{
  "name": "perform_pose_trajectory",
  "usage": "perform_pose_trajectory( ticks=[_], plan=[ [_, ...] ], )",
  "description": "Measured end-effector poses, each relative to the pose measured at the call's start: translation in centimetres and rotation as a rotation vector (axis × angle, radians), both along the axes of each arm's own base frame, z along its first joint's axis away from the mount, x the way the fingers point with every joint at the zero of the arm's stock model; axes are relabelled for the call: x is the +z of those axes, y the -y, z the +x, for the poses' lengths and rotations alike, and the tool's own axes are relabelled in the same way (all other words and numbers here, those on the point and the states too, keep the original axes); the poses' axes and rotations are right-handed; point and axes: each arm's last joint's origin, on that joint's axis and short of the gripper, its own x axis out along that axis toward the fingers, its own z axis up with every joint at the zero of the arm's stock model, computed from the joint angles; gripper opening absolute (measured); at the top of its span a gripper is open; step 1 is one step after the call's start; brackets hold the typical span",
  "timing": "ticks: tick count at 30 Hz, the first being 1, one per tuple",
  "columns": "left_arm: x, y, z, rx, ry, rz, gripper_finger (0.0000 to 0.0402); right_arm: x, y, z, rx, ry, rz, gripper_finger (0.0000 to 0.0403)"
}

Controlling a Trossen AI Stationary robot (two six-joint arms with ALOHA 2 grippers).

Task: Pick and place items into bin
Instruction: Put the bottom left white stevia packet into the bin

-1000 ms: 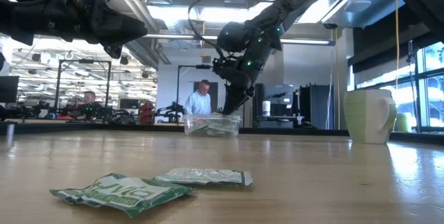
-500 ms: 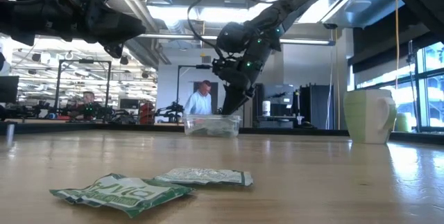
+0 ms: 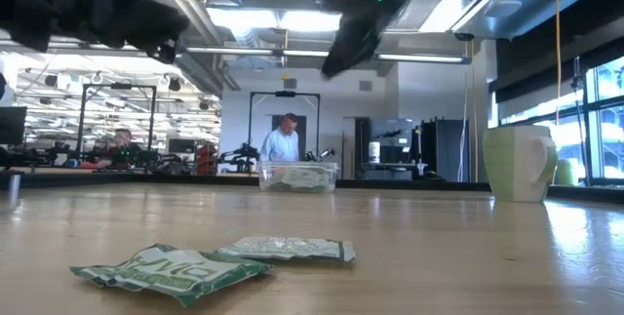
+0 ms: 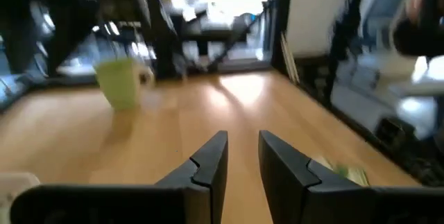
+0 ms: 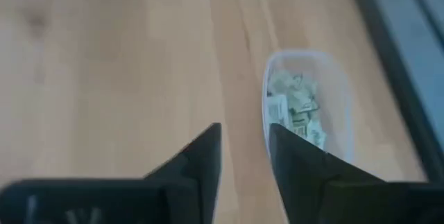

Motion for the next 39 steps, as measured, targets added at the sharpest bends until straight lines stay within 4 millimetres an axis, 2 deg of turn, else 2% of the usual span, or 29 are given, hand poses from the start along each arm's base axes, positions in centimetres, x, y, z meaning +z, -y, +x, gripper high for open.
perform_pose_trajectory(
  ticks=[3,7,10,14,19,22,27,31,34,39],
  plan=[
    [0.6,0.9,0.3,0.011,-0.14,0.05,0.0076,1.7,-2.0,-2.9,0.008,0.137,-0.002,0.0124],
    [2.0,2.5,0.3,-0.015,-0.31,0.08,0.0076,2.0,-3.9,-6.2,0.016,0.269,0.023,0.0124],
    [3.4,4.0,0.4,-0.05,-0.391,0.001,0.0075,2.3,-4.5,-8.2,0.003,0.349,0.042,0.0124],
    [3.9,6.4,0.2,-0.042,-0.559,-0.105,0.006,1.8,-4.7,-9.9,-0.028,0.352,0.077,0.0124],
    [3.2,9.6,0.4,0.017,-0.788,-0.251,0.0035,1.7,-4.8,-10.3,-0.04,0.356,0.094,0.0124],
    [2.6,11.7,0.9,0.044,-0.898,-0.339,0.0033,1.8,-4.7,-10.3,-0.04,0.364,0.093,0.0124],
    [1.1,14.9,1.5,0.108,-1.073,-0.458,0.0052,1.7,-4.7,-10.3,-0.04,0.362,0.093,0.0124],
    [-0.4,16.5,2.0,0.136,-1.239,-0.512,0.0077,1.7,-4.8,-10.3,-0.04,0.359,0.094,0.0124],
    [-1.2,17.7,2.1,0.167,-1.334,-0.503,0.0086,1.7,-4.8,-10.3,-0.043,0.36,0.098,0.0124],
    [-1.5,19.5,1.3,0.259,-1.468,-0.329,0.0076,1.7,-4.7,-10.3,-0.057,0.365,0.114,0.0124]
  ],
)
